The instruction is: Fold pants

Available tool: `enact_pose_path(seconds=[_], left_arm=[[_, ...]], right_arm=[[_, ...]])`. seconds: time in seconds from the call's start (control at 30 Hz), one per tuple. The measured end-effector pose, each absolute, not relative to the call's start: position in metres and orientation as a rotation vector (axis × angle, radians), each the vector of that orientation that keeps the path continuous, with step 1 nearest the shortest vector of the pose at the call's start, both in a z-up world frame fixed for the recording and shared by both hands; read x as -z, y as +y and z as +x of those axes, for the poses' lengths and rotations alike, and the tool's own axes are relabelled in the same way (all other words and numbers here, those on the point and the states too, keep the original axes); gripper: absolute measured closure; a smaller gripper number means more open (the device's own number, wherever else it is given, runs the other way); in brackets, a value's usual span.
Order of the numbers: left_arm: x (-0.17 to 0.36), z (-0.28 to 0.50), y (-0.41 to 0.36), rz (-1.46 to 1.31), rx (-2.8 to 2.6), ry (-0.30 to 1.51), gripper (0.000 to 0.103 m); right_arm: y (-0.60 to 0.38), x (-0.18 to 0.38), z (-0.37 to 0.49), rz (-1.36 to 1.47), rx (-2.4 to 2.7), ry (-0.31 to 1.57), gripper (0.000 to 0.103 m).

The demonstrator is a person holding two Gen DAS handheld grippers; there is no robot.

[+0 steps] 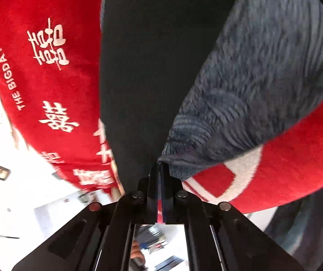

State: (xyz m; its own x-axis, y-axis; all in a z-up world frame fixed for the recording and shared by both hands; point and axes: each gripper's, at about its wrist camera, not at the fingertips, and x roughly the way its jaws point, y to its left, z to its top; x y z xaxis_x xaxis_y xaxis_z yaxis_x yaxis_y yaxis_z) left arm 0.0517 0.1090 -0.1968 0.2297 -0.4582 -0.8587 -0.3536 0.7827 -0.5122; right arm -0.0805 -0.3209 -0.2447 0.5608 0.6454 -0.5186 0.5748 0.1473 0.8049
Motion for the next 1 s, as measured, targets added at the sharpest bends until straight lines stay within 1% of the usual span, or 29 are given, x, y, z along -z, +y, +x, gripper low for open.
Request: enact_pose_path(seconds=[0.17, 0.23, 0.27, 0.3, 0.33, 0.37, 0.43, 0.5, 0.53, 0.57, 0.67, 0.77, 0.83, 0.87, 0.93, 1.0], left_arm=[[0.169, 0.064, 0.104, -0.697, 0.101, 1.371, 0.085], [0.162, 0.066, 0.102, -0.684, 0.095, 1.375, 0.085], [0.163, 0.065, 0.102, -0.680, 0.081, 1.381, 0.085], [0.165, 0.063, 0.102, -0.679, 0.071, 1.387, 0.085], [0.169, 0.061, 0.103, -0.686, 0.052, 1.397, 0.085], [0.172, 0.059, 0.103, -0.696, 0.039, 1.406, 0.085], [0.178, 0.059, 0.104, -0.700, 0.020, 1.426, 0.085], [0.179, 0.060, 0.103, -0.694, 0.020, 1.429, 0.085], [0.178, 0.060, 0.103, -0.691, 0.026, 1.429, 0.085], [0.177, 0.061, 0.103, -0.681, 0.034, 1.431, 0.085], [0.176, 0.062, 0.102, -0.661, 0.053, 1.443, 0.085], [0.178, 0.064, 0.102, -0.644, 0.065, 1.452, 0.085], [0.181, 0.064, 0.101, -0.637, 0.064, 1.461, 0.085], [0.183, 0.064, 0.101, -0.631, 0.061, 1.465, 0.085], [0.182, 0.062, 0.102, -0.643, 0.061, 1.456, 0.085], [0.173, 0.062, 0.103, -0.654, 0.078, 1.432, 0.085]], right_arm=[[-0.339, 0.181, -0.048, 1.315, -0.155, 1.063, 0.103], [-0.345, 0.175, -0.047, 1.368, -0.215, 1.098, 0.102], [-0.341, 0.176, -0.048, 1.389, -0.232, 1.134, 0.098], [-0.334, 0.184, -0.052, 1.377, -0.246, 1.245, 0.067], [-0.328, 0.190, -0.056, 1.351, -0.241, 1.310, 0.042], [-0.322, 0.202, -0.061, 1.320, -0.198, 1.406, 0.010], [-0.317, 0.217, -0.068, 1.370, -0.191, 1.414, 0.013], [-0.318, 0.233, -0.071, 1.388, -0.188, 1.378, 0.021], [-0.318, 0.240, -0.069, 1.414, -0.179, 1.359, 0.024], [-0.322, 0.251, -0.071, 1.482, -0.171, 1.322, 0.028], [-0.328, 0.263, -0.080, 1.563, -0.155, 1.244, 0.033], [-0.330, 0.267, -0.090, 1.635, -0.151, 1.157, 0.042], [-0.334, 0.272, -0.093, 1.688, -0.138, 1.105, 0.068], [-0.334, 0.275, -0.092, 1.710, -0.129, 1.098, 0.097], [-0.329, 0.271, -0.090, 1.683, -0.092, 1.122, 0.097], [-0.324, 0.247, -0.081, 1.565, -0.122, 1.132, 0.098]])
